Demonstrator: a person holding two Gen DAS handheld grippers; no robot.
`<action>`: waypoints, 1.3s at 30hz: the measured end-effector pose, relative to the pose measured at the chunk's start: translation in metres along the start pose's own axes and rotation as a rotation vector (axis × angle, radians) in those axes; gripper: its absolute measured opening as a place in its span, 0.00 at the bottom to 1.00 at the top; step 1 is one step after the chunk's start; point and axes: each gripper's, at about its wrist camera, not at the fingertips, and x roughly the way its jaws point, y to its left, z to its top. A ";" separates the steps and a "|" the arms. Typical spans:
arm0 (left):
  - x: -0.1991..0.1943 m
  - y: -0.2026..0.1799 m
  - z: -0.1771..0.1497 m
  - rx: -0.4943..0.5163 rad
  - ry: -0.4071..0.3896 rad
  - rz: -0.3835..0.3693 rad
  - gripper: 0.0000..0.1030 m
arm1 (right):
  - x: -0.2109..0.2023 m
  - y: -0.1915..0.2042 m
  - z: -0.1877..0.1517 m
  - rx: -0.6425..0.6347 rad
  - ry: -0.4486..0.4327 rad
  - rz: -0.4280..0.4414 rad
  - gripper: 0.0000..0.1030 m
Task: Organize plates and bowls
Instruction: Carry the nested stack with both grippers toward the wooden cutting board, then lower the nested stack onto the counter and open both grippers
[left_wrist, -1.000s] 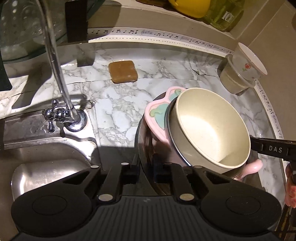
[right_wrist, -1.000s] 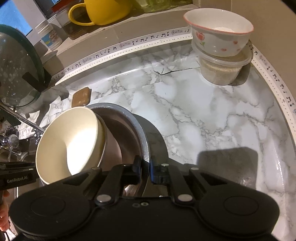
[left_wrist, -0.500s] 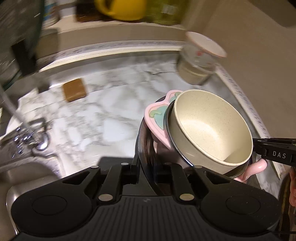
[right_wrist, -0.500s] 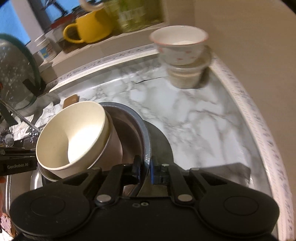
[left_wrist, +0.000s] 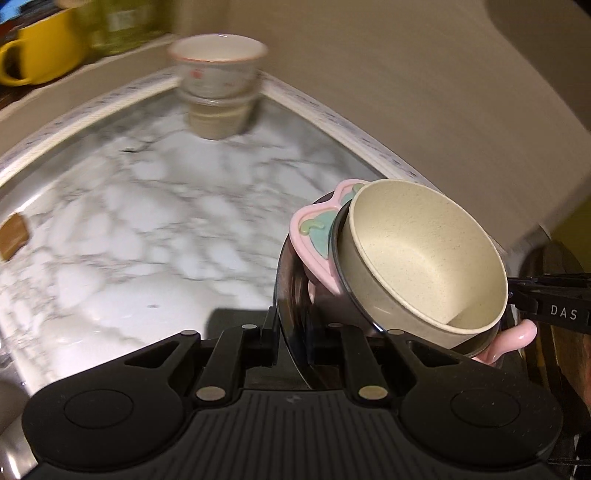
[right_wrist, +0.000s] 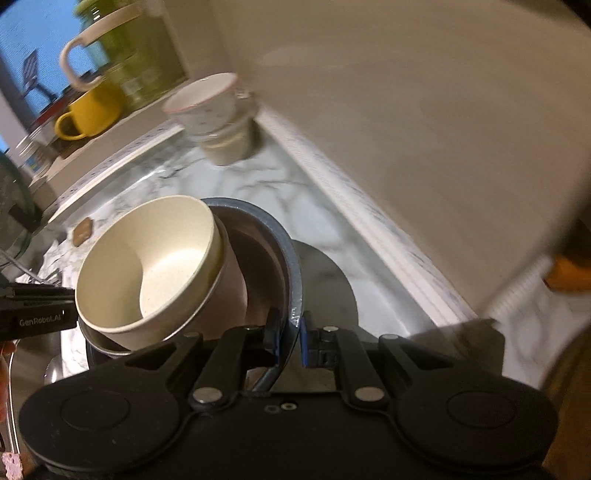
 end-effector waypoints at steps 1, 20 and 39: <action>0.003 -0.006 -0.001 0.018 0.006 -0.007 0.12 | -0.004 -0.003 -0.004 0.015 -0.006 -0.012 0.11; 0.053 -0.045 -0.005 0.124 0.065 -0.084 0.12 | -0.017 -0.053 -0.053 0.197 0.000 -0.112 0.11; 0.040 -0.050 -0.016 0.149 0.052 -0.089 0.13 | -0.027 -0.060 -0.057 0.258 0.000 -0.127 0.23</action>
